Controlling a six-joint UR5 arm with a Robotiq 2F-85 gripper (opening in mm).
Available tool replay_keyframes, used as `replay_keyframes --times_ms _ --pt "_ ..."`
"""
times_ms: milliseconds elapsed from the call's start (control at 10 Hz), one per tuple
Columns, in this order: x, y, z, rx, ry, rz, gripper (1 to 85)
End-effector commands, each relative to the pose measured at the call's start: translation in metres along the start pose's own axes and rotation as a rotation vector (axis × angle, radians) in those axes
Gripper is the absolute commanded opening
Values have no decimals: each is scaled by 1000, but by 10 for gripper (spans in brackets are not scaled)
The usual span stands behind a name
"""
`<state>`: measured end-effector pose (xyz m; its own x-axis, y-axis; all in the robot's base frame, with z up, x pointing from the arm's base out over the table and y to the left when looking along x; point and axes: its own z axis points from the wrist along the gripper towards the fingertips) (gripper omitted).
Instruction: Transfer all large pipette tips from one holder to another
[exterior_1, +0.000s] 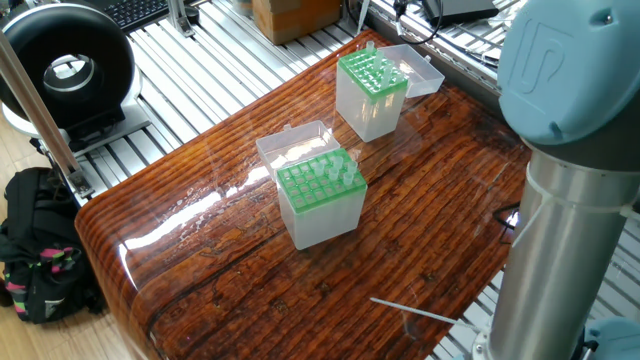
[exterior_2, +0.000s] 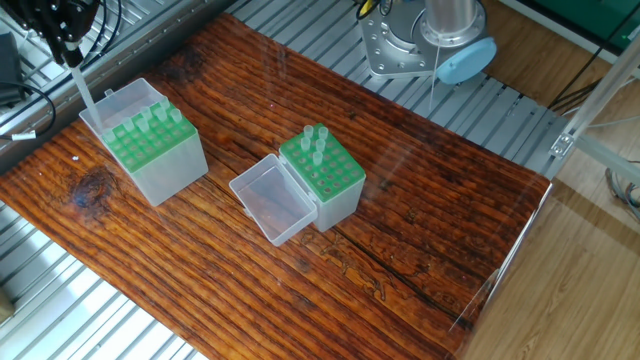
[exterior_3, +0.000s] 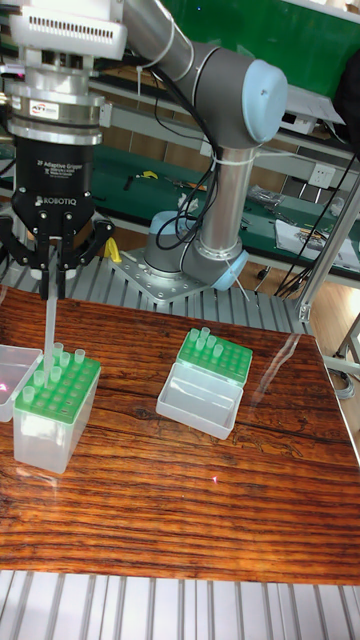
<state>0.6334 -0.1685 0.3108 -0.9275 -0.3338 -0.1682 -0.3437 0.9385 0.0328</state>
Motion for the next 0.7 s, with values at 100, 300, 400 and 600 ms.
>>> replay_keyframes --times_ms 100,300,400,600 --pt "8 1 -1 -8 30 0 17" --pt "7 3 0 -6 26 15 17" --pt "8 4 2 -2 27 15 17" --pt "21 23 6 -35 58 19 17"
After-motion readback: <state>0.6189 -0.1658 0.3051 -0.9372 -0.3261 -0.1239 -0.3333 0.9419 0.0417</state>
